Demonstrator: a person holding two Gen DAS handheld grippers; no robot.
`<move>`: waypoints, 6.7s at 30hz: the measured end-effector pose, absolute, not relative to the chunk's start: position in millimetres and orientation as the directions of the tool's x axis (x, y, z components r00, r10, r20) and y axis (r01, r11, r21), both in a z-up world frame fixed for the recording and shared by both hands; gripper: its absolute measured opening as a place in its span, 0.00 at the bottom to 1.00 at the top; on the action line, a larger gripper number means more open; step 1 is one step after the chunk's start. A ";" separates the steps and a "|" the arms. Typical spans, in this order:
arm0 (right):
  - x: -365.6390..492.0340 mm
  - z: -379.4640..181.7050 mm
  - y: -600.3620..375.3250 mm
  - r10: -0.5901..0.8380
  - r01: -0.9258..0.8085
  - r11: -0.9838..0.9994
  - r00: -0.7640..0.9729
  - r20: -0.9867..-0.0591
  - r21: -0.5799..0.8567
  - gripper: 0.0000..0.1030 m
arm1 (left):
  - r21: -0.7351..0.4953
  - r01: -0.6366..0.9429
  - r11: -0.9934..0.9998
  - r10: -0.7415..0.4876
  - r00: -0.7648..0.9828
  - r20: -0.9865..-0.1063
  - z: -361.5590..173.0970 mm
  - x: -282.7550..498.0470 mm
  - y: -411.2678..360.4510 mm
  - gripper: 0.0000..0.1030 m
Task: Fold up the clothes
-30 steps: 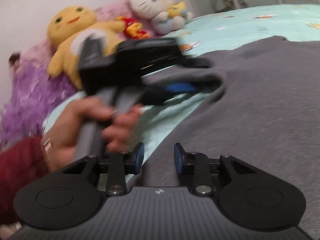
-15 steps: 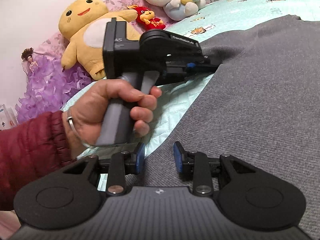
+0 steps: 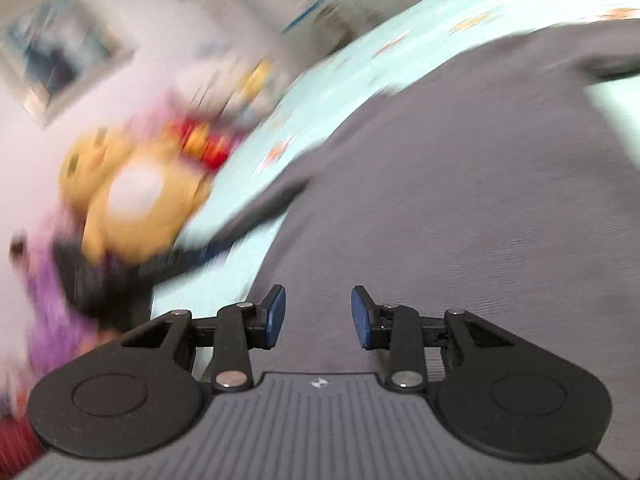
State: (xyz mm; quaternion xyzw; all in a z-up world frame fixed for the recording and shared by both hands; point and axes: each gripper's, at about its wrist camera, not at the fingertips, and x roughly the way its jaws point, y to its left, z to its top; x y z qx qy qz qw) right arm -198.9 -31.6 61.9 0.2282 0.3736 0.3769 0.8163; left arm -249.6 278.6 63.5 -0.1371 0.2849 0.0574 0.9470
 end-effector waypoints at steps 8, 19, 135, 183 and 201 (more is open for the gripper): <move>-194.6 23.6 -132.9 0.639 -0.221 0.747 0.497 -0.586 0.627 0.30 | -0.157 -0.205 0.966 0.049 0.744 -0.666 17.9 -255.8 262.9 0.47; -191.0 59.4 -95.2 0.602 -0.353 0.797 0.394 -0.695 0.491 0.44 | -0.037 -0.202 0.979 0.095 0.606 -0.790 33.1 -275.7 217.6 0.61; -249.0 50.5 -4.2 0.637 -0.468 0.758 0.383 -0.669 0.454 0.45 | -0.299 -0.228 0.927 -0.087 0.644 -0.760 33.1 -313.7 242.9 0.85; 62.1 2.5 11.5 0.906 -0.341 0.421 0.111 -0.409 0.840 0.48 | -0.692 -0.027 0.721 -0.550 0.586 -0.596 8.4 -28.7 306.1 0.71; 198.6 -8.5 15.6 0.743 -0.225 0.577 0.545 -0.389 0.785 0.17 | -0.728 -0.227 0.647 -0.284 0.814 -0.506 -7.1 85.6 372.2 0.08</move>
